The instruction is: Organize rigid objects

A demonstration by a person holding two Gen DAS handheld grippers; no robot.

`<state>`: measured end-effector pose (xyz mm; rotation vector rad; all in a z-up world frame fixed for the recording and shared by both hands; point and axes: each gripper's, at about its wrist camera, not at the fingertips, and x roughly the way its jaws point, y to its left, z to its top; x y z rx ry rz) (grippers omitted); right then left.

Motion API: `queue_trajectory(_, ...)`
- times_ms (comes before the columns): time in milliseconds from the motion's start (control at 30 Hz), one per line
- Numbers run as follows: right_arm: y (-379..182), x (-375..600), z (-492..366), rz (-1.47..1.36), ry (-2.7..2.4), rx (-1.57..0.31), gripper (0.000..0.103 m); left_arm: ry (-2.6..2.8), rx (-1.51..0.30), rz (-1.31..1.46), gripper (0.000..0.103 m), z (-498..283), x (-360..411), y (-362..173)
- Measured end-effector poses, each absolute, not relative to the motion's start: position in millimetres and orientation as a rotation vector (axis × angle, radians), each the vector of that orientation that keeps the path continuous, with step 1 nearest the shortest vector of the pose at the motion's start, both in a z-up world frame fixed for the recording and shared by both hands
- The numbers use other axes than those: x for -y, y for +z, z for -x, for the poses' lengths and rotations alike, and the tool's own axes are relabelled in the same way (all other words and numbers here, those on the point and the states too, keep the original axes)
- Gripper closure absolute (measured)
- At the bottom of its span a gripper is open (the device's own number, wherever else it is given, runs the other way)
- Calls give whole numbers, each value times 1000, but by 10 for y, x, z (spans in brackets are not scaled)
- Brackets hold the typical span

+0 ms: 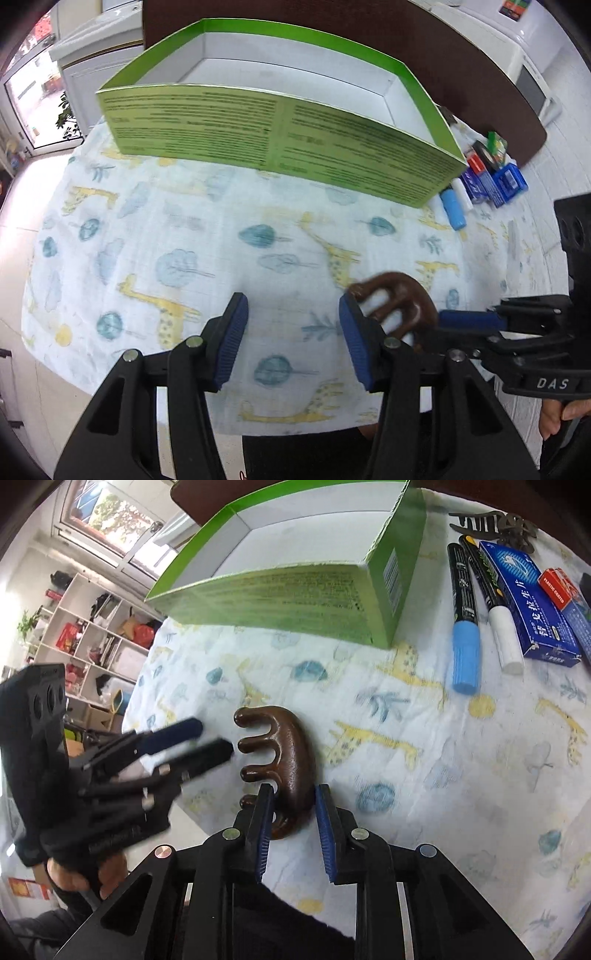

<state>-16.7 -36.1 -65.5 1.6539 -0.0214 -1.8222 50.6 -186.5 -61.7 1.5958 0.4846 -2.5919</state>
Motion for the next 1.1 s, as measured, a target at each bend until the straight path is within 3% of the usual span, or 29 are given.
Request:
queue_trajectory(233, -397, 435, 265, -1511, -1946, -219, 78, -2672, -471, -1586, 53, -682, 1753, -475)
queue_trajectory(400, -366, 979, 123, -1303, -1828, -600, 78, -2666, -445, -1626, 53, -832, 1653, -527)
queue_trajectory(500, -531, 1196, 133, -1314, -1746, -714, 77, -2620, -489, -1620, 53, -892, 1749, -572)
queue_trajectory(767, -572, 656, 553, -1536, -1955, -610, 75, -2702, -447, -1629, 53, -784, 1540, -453)
queue_trajectory(933, -515, 39, 541, -1638, -2015, -335, 75, -2754, -439, -1665, 53, -566, 1279, -438)
queue_trajectory(1033, -461, -128, 544, -1635, -2052, -222, 75, -2729, -479, -1715, 56, -461, 1181, -455)
queue_trajectory(1100, -460, -158, 543, -1627, -2051, -204, 75, -2702, -543, -1743, 64, -444, 1149, -485)
